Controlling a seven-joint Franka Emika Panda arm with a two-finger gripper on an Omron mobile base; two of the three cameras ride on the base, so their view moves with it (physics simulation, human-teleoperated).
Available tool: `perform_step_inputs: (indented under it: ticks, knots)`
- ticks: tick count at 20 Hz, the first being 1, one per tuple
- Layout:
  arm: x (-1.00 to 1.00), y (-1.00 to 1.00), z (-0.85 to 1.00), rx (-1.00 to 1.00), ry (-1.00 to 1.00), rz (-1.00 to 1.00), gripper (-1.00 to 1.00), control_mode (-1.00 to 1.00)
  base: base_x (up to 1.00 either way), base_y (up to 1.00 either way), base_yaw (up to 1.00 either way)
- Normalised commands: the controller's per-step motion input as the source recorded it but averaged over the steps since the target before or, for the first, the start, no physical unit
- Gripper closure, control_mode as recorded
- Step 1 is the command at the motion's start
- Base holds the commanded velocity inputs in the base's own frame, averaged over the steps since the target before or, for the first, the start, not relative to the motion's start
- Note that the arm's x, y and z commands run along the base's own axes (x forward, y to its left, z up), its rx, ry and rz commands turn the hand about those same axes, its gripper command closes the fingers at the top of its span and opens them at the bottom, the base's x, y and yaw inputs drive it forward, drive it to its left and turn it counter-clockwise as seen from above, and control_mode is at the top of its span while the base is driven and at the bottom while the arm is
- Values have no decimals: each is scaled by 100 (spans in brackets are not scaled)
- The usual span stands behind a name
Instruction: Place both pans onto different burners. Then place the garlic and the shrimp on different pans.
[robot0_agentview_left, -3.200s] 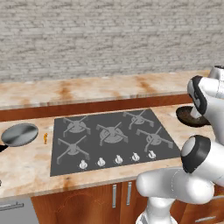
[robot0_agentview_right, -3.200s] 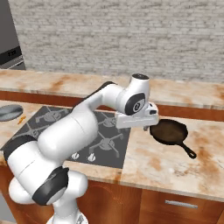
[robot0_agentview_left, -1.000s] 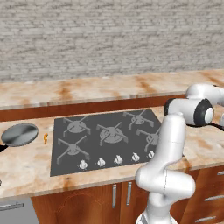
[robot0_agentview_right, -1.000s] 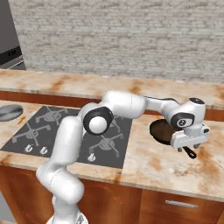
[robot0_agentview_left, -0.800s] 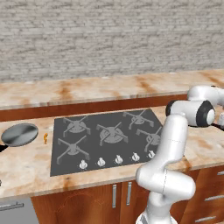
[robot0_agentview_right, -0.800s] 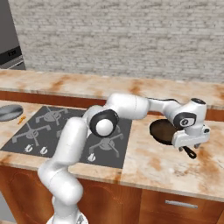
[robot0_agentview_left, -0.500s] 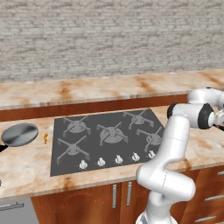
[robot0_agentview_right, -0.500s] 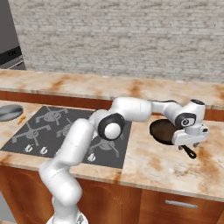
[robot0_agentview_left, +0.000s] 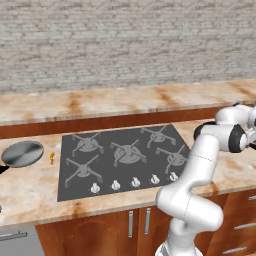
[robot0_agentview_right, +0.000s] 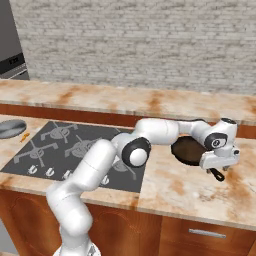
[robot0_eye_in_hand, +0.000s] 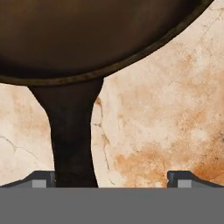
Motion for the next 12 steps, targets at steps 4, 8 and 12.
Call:
perform_step_inputs:
  ticks: [4, 8, 12]
  knots:
    - [0, 0, -31, 0, 4, 0, -100, -100, 0, 0, 0]
    - [0, 0, -4, 0, 0, 0, 100, -100, 0, 0, 0]
    - [0, 0, 16, 0, -3, 0, 100, -100, 0, 0, 0]
